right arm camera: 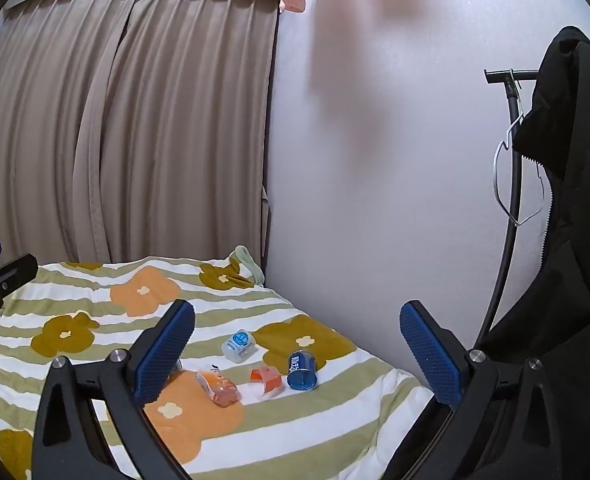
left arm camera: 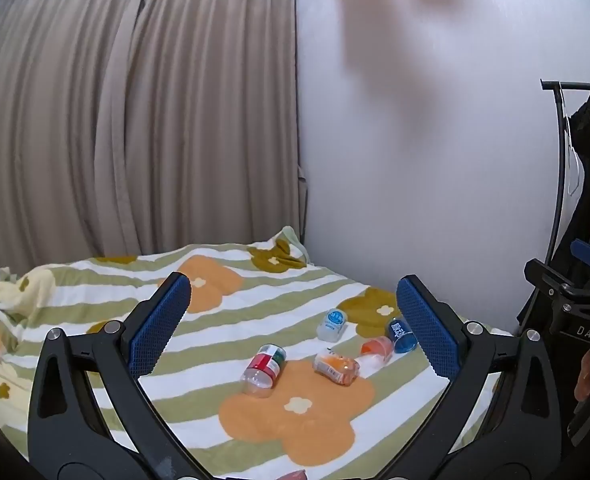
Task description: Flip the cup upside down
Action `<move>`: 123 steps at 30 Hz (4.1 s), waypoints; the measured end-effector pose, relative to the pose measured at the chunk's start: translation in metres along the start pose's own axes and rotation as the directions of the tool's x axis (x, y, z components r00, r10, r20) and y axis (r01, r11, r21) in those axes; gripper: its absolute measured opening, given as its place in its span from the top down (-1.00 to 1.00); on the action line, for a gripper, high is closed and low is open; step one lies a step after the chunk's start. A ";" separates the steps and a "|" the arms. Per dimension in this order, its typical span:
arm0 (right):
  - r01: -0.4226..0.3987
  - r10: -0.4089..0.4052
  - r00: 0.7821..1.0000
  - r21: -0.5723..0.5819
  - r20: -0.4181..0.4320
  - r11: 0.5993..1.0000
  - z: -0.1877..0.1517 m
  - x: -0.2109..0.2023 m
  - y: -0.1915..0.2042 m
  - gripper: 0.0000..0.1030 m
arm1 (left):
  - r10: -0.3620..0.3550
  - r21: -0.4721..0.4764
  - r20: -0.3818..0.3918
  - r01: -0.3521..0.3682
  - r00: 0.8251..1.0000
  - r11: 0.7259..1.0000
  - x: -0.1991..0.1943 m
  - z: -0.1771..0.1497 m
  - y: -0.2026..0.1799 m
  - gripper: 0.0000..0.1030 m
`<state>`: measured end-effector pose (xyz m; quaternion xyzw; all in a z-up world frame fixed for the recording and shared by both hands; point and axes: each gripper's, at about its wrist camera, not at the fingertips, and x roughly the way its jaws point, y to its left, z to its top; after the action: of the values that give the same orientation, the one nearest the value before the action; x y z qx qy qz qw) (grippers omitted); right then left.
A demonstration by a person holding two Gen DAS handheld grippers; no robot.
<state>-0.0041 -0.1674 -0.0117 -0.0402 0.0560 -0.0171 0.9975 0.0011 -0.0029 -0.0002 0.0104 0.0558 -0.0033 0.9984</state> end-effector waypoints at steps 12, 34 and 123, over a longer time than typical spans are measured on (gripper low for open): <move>-0.007 0.007 1.000 0.010 0.011 1.000 -0.001 -0.005 0.000 -0.99 | -0.013 0.006 0.006 0.013 1.000 1.000 -0.007 0.006 -0.002 -0.99; -0.013 0.013 1.000 0.020 0.007 1.000 -0.001 -0.009 0.001 -0.99 | -0.018 0.008 0.000 0.018 1.000 1.000 -0.007 0.006 -0.005 -0.99; -0.521 0.233 0.742 -0.322 -0.629 0.791 -0.061 0.278 0.133 -0.99 | -0.022 0.014 -0.244 0.026 0.970 1.000 0.119 -0.046 0.077 -0.99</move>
<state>0.2688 -0.0502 -0.1140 -0.2654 0.3543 0.1953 0.8752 0.1152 0.0740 -0.0579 0.0187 0.1780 -0.0147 0.9837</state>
